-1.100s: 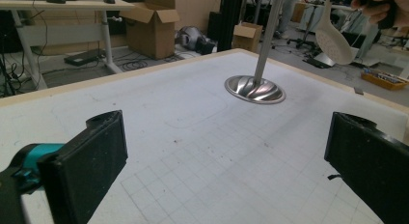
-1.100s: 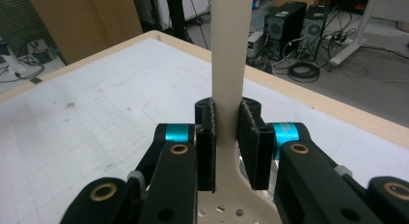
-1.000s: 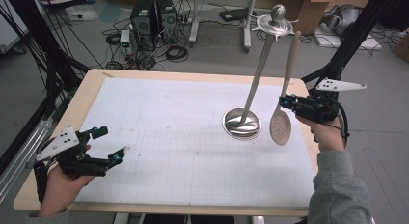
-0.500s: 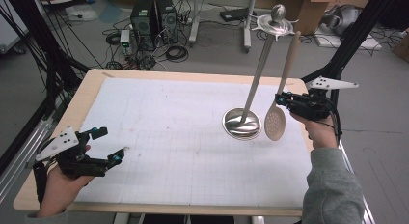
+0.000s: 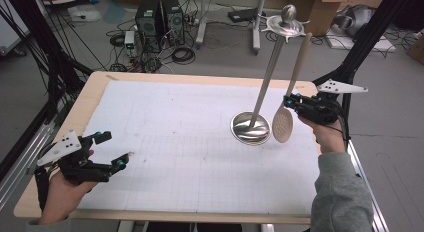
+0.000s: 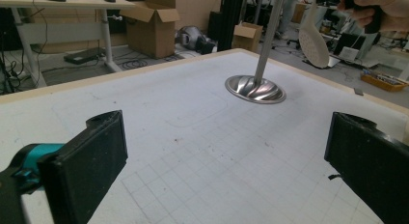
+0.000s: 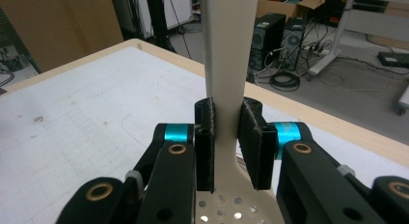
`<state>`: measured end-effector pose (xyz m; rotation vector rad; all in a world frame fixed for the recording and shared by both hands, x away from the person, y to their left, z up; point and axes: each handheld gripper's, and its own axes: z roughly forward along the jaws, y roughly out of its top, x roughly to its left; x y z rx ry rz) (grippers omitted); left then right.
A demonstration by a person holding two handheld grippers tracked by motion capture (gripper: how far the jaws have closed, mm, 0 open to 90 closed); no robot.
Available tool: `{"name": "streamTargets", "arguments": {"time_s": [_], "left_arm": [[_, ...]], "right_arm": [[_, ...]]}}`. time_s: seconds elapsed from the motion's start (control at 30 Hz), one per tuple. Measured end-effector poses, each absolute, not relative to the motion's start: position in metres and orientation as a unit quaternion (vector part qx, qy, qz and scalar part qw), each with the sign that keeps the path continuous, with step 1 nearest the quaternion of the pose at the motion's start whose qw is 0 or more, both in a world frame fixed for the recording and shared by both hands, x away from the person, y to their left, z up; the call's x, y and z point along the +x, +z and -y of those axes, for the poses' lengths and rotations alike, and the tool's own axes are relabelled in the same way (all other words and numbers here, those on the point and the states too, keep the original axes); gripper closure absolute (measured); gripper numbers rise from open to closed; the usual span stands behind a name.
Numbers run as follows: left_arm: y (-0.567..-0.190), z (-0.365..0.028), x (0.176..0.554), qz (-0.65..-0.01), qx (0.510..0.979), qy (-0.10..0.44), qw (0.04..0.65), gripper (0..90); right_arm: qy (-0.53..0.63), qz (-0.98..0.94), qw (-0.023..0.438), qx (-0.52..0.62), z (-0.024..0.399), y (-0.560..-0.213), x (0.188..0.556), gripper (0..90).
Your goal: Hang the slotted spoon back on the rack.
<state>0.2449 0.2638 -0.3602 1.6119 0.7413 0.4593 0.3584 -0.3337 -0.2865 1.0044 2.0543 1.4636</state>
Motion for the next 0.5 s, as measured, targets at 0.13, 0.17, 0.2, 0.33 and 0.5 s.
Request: {"name": "streamTargets", "arguments": {"time_s": [0.13,0.17,0.2,0.33,0.5], "left_arm": [[-0.361,-0.264,0.247,-0.323,0.699,0.196,0.608,1.7],[-0.361,-0.264,0.247,-0.322,0.699,0.197,0.608,1.8],[-0.361,-0.264,0.247,-0.323,0.697,0.198,0.609,1.7],[-0.360,-0.263,0.246,-0.321,0.696,0.199,0.610,1.7],[-0.360,-0.264,0.248,-0.322,0.697,0.200,0.609,1.7]], "right_arm": [[0.531,-0.738,0.220,0.354,0.334,-0.286,0.356,75.3],[0.531,-0.738,0.220,0.353,0.334,-0.286,0.356,73.2],[0.531,-0.738,0.220,0.354,0.334,-0.286,0.356,71.3],[0.534,-0.733,0.225,0.355,0.334,-0.286,0.353,58.3],[0.544,-0.728,0.223,0.354,0.333,-0.287,0.346,40.0]]}}
